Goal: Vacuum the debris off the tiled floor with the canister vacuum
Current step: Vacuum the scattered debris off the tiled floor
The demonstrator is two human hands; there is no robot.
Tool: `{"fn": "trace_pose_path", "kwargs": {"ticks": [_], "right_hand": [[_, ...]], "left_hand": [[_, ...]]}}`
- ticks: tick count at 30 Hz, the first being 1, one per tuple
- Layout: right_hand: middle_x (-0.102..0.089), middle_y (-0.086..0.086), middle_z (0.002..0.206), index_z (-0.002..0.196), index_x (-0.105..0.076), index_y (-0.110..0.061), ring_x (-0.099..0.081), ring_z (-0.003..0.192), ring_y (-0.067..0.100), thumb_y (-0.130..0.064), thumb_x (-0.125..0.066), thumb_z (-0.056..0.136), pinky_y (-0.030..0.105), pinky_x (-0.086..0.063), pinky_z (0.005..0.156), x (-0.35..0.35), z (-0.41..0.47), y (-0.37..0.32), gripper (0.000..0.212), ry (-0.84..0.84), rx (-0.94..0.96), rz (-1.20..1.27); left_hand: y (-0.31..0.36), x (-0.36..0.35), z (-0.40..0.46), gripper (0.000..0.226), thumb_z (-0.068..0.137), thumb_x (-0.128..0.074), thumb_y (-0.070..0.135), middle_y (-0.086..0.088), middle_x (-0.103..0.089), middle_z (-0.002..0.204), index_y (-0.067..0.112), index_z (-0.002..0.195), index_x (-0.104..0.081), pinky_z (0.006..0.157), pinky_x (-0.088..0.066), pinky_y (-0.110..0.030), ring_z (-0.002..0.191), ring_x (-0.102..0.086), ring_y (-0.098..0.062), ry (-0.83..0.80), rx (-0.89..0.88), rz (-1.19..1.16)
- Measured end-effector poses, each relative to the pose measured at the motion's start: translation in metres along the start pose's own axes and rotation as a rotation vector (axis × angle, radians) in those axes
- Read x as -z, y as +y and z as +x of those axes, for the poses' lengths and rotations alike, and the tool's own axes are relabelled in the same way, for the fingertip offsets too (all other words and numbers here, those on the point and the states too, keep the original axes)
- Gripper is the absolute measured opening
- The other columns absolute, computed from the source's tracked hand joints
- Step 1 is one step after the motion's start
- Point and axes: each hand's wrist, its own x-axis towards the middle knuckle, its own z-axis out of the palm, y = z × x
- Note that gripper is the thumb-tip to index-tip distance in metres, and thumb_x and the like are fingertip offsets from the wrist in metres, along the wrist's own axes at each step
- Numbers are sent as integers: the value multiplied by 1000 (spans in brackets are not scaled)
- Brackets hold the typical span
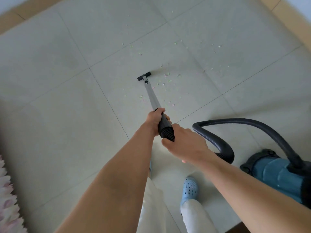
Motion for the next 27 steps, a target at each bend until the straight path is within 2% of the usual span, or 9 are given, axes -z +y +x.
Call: {"fn": "trace_pose_path", "kwargs": {"ticks": [2,5,9,14,17,22,27], "right_hand": [[-60,1,89,108,-41,-18,-56,62,22,-41,-49,97,31,-41,61,-4,-4,11,26,-8,8,32],[-61,-1,84,107,-47,-16,-56,55,17,-41,-50,95,30,-41,58,-12,-10,23,28,7,21,58],[-61,-3,73,100,-51,-18,-61,45,17,-41,-52,93,28,-41,54,-18,-18,24,24,-11,31,108],[-60,2,69,99,-57,-14,-61,51,24,-36,-57,89,37,-54,63,-23,-16,8,24,-50,41,294],[-59,3,65,101,-58,-13,-61,46,23,-36,-57,88,35,-52,58,-28,-7,-5,27,-78,37,342],[-61,2,65,100,-58,-14,-58,37,19,-37,-56,88,29,-47,55,-36,2,-27,25,-113,67,287],[-62,3,66,99,-57,-14,-60,43,21,-37,-57,90,30,-47,56,-33,1,-39,24,-132,119,226]], "left_hand": [[-11,-3,-1,17,95,-56,14,-9,-50,66,3,104,-47,43,-49,-23,51,-49,-19,19,-10,10],[-23,-5,-6,18,95,-57,15,-9,-50,68,3,105,-47,44,-49,-24,52,-50,-20,42,-21,31],[-27,0,-18,17,98,-53,13,-12,-51,67,0,103,-46,49,-50,-29,54,-51,-21,69,-44,90],[-14,16,-25,20,98,-54,16,-12,-54,70,-1,104,-45,54,-49,-35,57,-53,-23,103,-37,185],[-5,30,-23,22,98,-54,17,-12,-54,71,-2,106,-45,53,-48,-35,57,-53,-23,121,-32,206],[6,59,-20,20,98,-53,16,-12,-53,70,-1,104,-44,49,-49,-32,56,-52,-21,148,-31,164],[7,76,-23,20,98,-54,16,-12,-53,68,0,104,-43,44,-51,-26,53,-52,-21,146,-13,57]]}}
